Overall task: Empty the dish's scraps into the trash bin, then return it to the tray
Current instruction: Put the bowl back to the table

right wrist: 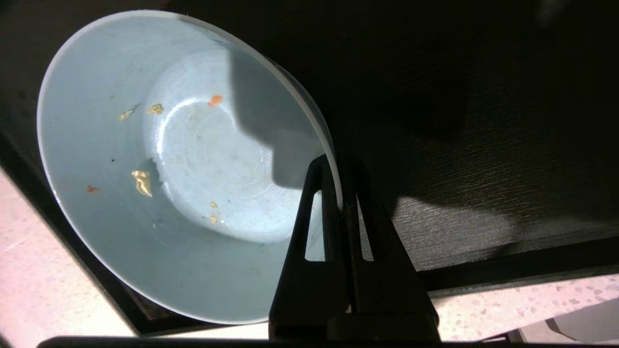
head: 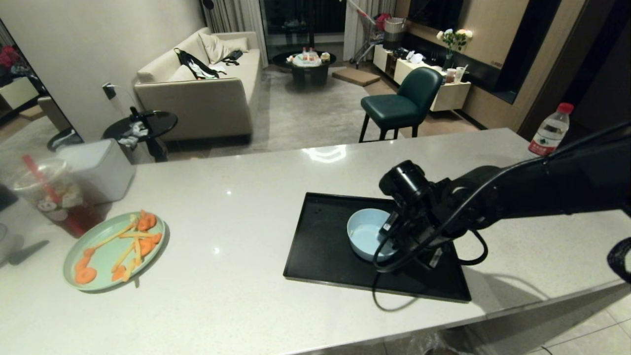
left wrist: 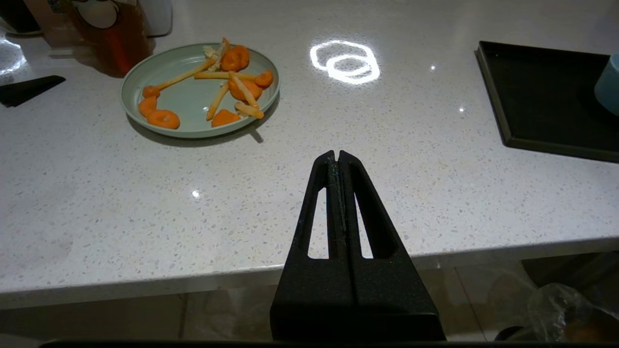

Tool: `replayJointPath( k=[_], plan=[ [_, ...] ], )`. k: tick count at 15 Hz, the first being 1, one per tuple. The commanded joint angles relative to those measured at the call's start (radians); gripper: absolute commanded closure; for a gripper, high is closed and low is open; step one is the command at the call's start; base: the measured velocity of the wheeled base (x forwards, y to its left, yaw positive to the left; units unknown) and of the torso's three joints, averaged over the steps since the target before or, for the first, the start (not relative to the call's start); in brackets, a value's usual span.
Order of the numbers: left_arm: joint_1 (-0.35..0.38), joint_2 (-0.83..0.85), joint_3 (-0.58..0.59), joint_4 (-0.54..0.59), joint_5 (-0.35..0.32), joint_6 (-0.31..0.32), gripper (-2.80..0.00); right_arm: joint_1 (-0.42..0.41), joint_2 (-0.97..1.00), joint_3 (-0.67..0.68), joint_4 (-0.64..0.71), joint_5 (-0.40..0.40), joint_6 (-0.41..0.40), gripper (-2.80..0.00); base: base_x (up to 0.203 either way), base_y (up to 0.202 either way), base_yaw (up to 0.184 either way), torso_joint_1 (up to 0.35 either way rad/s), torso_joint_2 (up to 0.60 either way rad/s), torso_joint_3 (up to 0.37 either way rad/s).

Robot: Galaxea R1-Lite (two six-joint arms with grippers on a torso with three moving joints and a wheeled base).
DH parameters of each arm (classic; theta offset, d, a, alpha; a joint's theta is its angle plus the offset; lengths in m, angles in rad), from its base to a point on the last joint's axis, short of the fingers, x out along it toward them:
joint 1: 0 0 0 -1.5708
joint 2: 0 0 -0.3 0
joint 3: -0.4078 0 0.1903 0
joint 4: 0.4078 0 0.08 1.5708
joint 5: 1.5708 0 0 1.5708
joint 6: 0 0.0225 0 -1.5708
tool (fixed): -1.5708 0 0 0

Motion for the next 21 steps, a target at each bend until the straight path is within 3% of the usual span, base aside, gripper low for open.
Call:
replayJointPath(
  k=[1, 3, 4, 11, 12, 17, 21],
  plan=[
    [0.001, 0.001, 0.000, 0.000, 0.000, -0.001, 0.00, 0.000, 0.012, 0.000, 0.001, -0.002, 0.007, 0.00, 0.000, 0.000, 0.000, 0.000, 0.00, 0.000],
    [0.000, 0.001, 0.000, 0.000, 0.000, -0.001, 0.00, 0.000, 0.011, -0.002, 0.000, 0.000, 0.005, 0.00, 0.000, 0.000, 0.000, 0.000, 0.00, 0.000],
    [-0.001, 0.001, 0.000, 0.000, 0.000, -0.001, 0.00, 0.000, 0.012, -0.014, 0.003, 0.000, 0.005, -2.80, 0.000, 0.000, 0.000, 0.000, 0.00, 0.000],
    [-0.001, 0.001, 0.000, 0.000, 0.000, -0.001, 0.00, 0.000, -0.024, -0.069, 0.023, -0.001, -0.004, -2.80, 0.000, 0.000, 0.000, 0.000, 0.00, 0.000],
    [0.000, 0.001, 0.000, 0.000, 0.000, -0.001, 0.00, 0.001, -0.039, -0.069, 0.031, -0.003, -0.033, -2.80, 0.000, 0.000, 0.000, 0.000, 0.00, 0.000],
    [0.000, 0.001, 0.000, 0.000, 0.000, -0.001, 0.00, 0.008, -0.184, -0.026, 0.042, -0.030, -0.266, -2.80, 0.000, 0.000, 0.000, 0.000, 0.00, 0.000],
    [0.001, 0.001, 0.000, 0.000, 0.000, -0.001, 0.00, 0.009, -0.341, 0.222, -0.018, -0.063, -0.558, -2.80, 0.000, 0.000, 0.000, 0.000, 0.00, 0.000]
  ],
)
